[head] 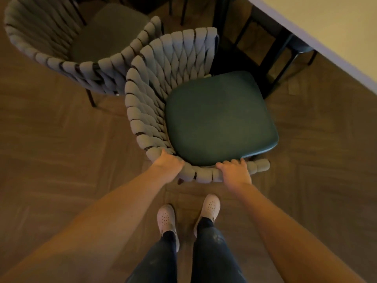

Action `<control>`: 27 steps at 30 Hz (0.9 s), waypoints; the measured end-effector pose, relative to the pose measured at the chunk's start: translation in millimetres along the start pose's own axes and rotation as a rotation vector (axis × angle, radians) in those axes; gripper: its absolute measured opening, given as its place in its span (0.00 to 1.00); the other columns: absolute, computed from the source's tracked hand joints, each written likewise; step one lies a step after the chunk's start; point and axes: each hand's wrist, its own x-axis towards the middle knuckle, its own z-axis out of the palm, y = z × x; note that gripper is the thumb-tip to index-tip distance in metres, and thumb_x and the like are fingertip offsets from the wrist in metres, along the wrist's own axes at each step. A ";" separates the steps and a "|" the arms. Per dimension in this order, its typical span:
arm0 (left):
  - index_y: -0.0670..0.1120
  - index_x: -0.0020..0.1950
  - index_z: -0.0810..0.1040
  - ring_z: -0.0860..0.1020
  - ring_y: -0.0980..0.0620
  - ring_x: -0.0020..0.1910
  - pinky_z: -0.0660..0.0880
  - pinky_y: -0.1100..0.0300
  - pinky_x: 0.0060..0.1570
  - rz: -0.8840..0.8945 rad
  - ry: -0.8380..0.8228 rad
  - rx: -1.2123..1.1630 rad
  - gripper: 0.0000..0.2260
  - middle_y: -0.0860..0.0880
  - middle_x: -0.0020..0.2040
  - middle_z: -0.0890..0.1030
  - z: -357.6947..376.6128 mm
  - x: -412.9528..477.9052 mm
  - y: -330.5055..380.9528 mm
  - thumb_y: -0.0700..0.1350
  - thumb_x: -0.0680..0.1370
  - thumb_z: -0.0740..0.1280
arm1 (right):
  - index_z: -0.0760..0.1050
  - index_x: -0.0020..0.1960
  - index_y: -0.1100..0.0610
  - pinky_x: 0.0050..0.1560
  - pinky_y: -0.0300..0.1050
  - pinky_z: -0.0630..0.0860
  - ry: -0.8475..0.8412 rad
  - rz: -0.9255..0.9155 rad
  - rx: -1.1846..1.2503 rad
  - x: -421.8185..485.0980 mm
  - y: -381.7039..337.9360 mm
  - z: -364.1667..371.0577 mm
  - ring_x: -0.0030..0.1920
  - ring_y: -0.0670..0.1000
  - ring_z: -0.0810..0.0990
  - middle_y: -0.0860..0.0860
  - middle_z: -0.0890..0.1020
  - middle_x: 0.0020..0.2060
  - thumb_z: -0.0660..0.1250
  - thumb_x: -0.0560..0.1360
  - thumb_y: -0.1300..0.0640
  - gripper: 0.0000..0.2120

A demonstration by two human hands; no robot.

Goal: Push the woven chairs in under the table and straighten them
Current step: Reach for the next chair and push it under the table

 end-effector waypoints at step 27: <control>0.51 0.73 0.64 0.73 0.48 0.64 0.70 0.52 0.64 0.244 0.063 -0.088 0.27 0.50 0.67 0.73 -53.0 83.8 -19.4 0.51 0.76 0.69 | 0.67 0.72 0.50 0.74 0.66 0.46 -0.183 0.102 -0.220 32.0 154.1 -38.7 0.75 0.58 0.57 0.54 0.67 0.72 0.64 0.78 0.52 0.23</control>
